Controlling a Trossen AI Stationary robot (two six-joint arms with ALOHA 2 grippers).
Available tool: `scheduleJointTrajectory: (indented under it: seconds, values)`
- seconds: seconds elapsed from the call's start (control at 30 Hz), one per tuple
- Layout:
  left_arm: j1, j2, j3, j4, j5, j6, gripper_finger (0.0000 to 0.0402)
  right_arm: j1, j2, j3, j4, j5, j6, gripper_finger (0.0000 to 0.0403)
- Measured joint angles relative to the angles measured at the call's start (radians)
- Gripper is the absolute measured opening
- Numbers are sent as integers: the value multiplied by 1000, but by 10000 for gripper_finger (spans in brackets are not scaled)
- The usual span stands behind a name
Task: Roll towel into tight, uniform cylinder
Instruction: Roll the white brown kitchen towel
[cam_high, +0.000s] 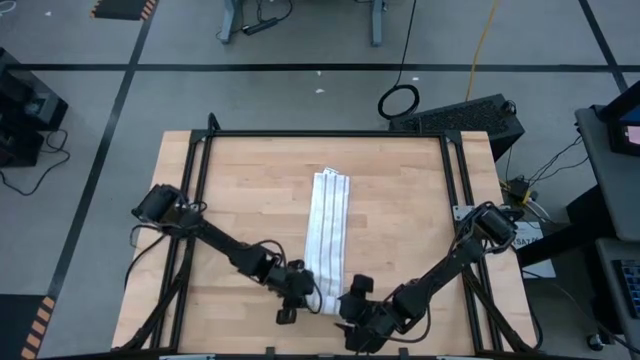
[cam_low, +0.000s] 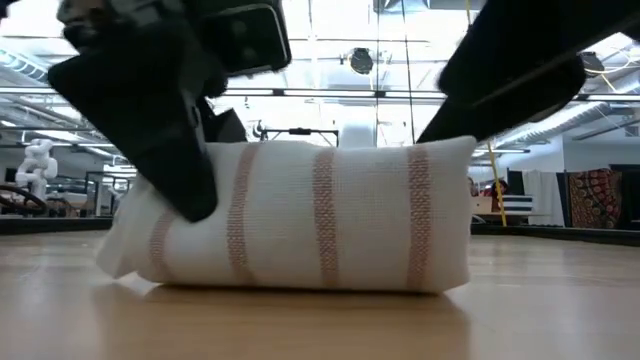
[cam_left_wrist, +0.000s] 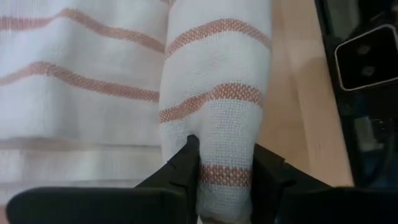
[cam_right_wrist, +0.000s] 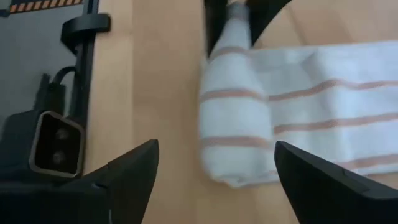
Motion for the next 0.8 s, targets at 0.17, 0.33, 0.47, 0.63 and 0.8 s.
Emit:
scheduleJointTrajectory:
  seconds: [0.17,0.33,0.47,0.63,0.8]
  values:
    - [55,0,0,-4,134,-47,95,15,-3,0,-8,-9,44,309]
    - [106,-1,0,41,274,-105,95,28,-42,0,-51,-8,69,309]
    - [134,-1,0,143,351,-167,95,32,-96,0,-157,4,64,309]
    - [162,-3,0,136,364,-202,95,34,-108,1,-200,69,8,308]
    - [185,-3,-28,85,344,-234,95,31,-52,1,-149,85,-23,300]
